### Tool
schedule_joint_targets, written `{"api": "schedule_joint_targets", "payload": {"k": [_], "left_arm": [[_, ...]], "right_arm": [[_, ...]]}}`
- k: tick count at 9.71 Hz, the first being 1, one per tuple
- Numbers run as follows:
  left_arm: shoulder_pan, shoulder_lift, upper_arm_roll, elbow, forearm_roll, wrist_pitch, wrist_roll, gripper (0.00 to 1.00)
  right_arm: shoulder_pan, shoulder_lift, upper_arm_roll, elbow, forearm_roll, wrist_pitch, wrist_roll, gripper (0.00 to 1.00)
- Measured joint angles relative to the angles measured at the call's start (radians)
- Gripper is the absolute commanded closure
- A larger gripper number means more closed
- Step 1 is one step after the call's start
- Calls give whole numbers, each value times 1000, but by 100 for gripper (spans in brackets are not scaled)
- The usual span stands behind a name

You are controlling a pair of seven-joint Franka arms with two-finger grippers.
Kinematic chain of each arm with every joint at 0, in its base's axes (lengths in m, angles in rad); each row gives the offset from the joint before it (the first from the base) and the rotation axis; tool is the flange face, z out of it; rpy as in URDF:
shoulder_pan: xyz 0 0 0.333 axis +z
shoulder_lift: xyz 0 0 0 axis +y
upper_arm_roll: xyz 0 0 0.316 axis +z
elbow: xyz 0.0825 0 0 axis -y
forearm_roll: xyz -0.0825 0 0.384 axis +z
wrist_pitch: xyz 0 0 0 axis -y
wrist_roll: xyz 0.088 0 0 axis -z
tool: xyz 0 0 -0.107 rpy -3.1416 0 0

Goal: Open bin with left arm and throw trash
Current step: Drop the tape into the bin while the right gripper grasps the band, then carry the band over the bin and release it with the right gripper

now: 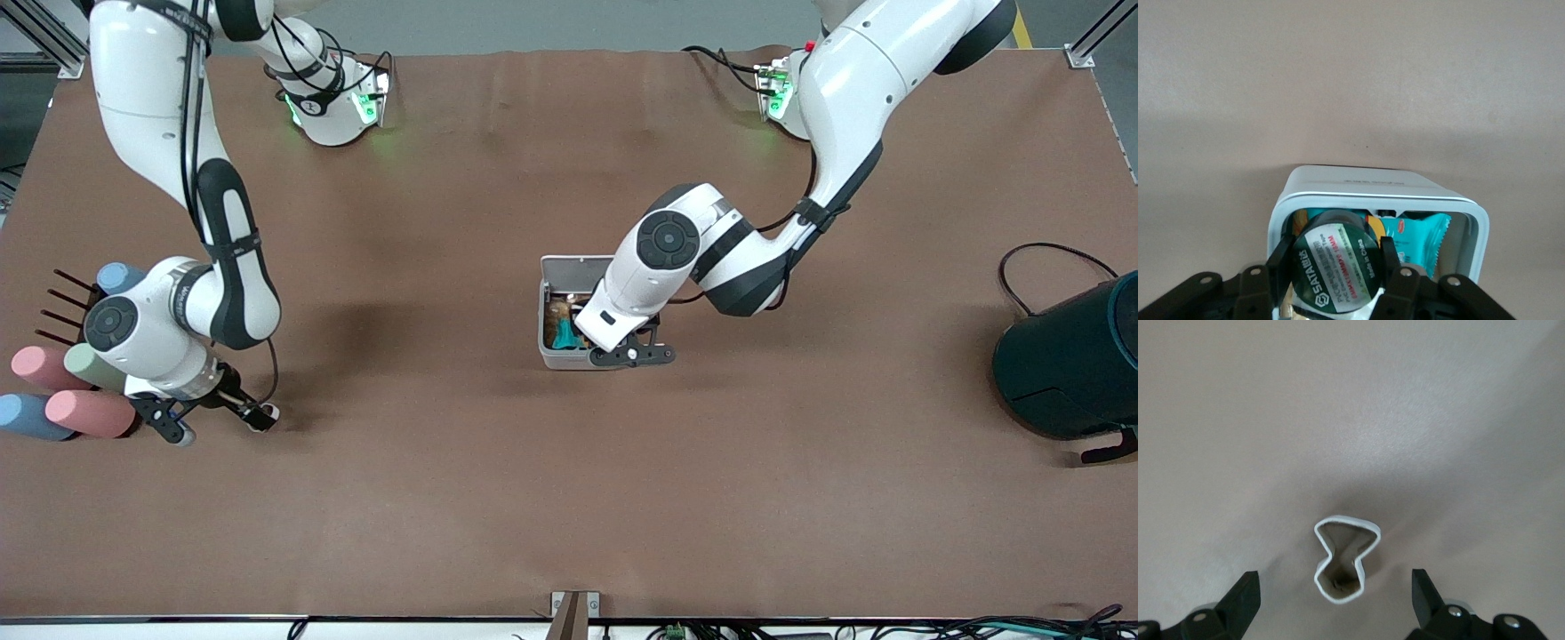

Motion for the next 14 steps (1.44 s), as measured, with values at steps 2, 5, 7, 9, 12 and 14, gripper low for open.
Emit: {"api": "schedule_joint_targets", "payload": {"k": [2,5,7,9,12,14], "left_arm": [[2,3,0,-2,0,-1,-2,0],[17,2,2,4,1,-1,-2,0],[46,-17,3,29,3,-45,-2,0],[120,-80,3,66,4,-143,-1,0],[290,-229,-23,85,4,-326,117,0],[351,-316,-26,89,-29,-425,231,0]], "right_arm": [[-14,33,12,26,17,2,0,24],[-14,40,14,35,17,1,-23,83],[-16,47,6,33,14,-9,-65,100],[-20,46,3,38,16,-18,-77,100],[32,38,28,141,20,-122,73,100],[152,4,29,283,20,-317,382,100]]}}
